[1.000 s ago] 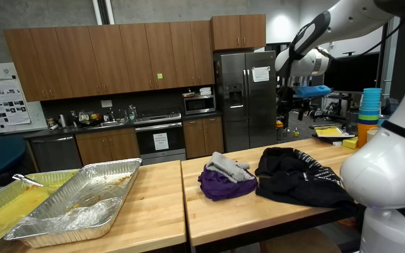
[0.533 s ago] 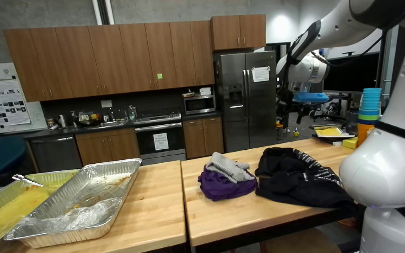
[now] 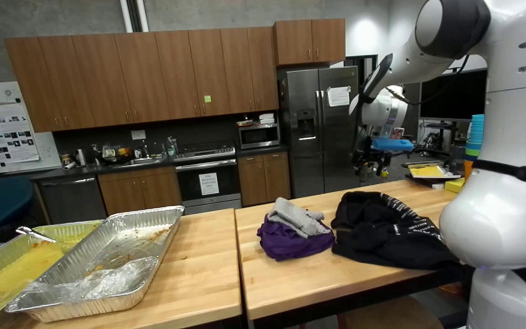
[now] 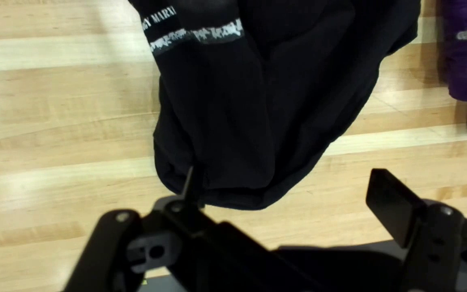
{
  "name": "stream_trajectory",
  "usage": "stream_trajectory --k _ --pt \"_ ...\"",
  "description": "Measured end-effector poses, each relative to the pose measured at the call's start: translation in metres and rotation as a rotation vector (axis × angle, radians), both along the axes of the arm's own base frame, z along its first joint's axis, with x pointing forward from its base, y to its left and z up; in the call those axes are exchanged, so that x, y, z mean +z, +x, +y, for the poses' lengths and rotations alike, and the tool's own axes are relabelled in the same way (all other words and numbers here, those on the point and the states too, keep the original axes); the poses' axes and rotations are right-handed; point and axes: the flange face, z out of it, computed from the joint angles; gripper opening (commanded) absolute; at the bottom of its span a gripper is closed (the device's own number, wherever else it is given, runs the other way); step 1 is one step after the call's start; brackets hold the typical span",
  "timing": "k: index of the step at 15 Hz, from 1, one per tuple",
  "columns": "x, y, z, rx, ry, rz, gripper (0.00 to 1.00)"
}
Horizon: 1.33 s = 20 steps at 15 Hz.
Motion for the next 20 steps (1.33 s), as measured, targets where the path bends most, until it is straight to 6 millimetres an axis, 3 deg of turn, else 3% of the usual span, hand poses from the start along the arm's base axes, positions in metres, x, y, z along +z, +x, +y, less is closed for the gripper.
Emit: stream_trajectory --k 6,14,15,17,20 --pt "-0.051 0.026 -0.003 0.009 0.01 0.071 1.0" --pt "-0.109 0.041 0.009 0.049 0.034 0.152 1.0" --pt "-0.117 0.042 0.009 0.05 0.036 0.164 0.75" --pt "-0.13 0.043 0.006 0.049 0.04 0.183 0.68" --pt "-0.14 0.045 -0.002 0.04 0.04 0.193 0.44"
